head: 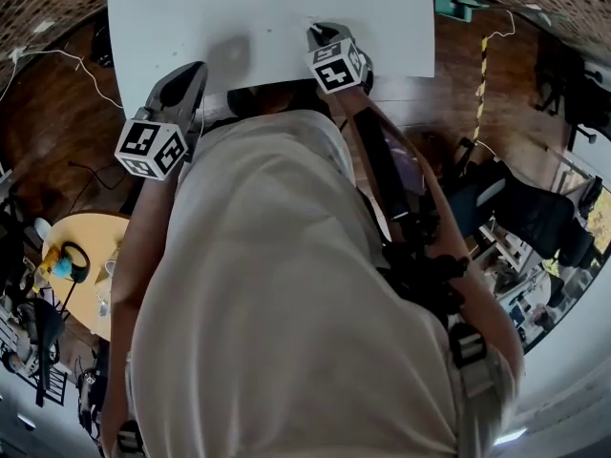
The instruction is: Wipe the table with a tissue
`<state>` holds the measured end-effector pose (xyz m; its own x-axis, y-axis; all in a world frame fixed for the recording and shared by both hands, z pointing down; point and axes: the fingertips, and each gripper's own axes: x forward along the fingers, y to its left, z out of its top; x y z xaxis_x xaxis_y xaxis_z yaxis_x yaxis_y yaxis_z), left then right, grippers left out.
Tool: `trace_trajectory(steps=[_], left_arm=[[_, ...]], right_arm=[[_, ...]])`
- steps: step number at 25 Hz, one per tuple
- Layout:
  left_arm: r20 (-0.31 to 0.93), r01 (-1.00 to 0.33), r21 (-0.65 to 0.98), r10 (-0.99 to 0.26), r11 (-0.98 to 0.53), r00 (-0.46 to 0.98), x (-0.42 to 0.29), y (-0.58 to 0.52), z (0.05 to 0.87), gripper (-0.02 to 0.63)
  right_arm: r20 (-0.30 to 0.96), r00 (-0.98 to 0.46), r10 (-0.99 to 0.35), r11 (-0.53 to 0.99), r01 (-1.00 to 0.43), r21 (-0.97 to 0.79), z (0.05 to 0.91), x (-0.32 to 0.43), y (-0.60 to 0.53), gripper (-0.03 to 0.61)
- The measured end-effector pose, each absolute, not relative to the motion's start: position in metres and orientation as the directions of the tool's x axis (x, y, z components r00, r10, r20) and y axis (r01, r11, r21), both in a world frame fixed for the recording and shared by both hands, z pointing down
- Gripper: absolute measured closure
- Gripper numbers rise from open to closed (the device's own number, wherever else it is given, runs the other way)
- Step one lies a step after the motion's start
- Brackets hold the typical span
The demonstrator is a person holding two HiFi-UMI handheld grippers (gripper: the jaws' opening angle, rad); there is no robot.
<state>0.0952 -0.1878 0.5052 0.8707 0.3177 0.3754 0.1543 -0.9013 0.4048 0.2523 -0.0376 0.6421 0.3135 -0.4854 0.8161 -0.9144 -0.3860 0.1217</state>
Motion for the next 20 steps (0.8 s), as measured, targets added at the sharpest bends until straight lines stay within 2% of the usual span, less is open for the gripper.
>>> trace_trajectory(steps=[3, 8, 13, 17, 20], left_arm=[[0.381, 0.141, 0.399, 0.304, -0.906, 0.873, 0.085, -0.191, 0.506, 0.609], [0.382, 0.121, 0.398, 0.284, -0.91, 0.879, 0.07, -0.197, 0.507, 0.609], [0.388, 0.078, 0.391, 0.241, -0.917, 0.889, 0.051, -0.214, 0.51, 0.609], [0.391, 0.067, 0.388, 0.23, -0.919, 0.891, 0.042, -0.213, 0.51, 0.609], [0.392, 0.057, 0.386, 0.219, -0.921, 0.893, 0.033, -0.218, 0.508, 0.609]], right_arm=[[0.811, 0.33, -0.484, -0.431, -0.896, 0.108, 0.642, 0.245, -0.042, 0.545], [0.804, 0.339, -0.489, -0.391, -0.909, 0.145, 0.642, 0.23, -0.057, 0.545], [0.802, 0.324, -0.502, -0.41, -0.905, 0.109, 0.645, 0.221, -0.086, 0.545], [0.797, 0.291, -0.529, -0.346, -0.932, 0.11, 0.643, 0.21, -0.115, 0.545], [0.793, 0.237, -0.56, -0.235, -0.964, 0.122, 0.64, 0.189, -0.136, 0.545]])
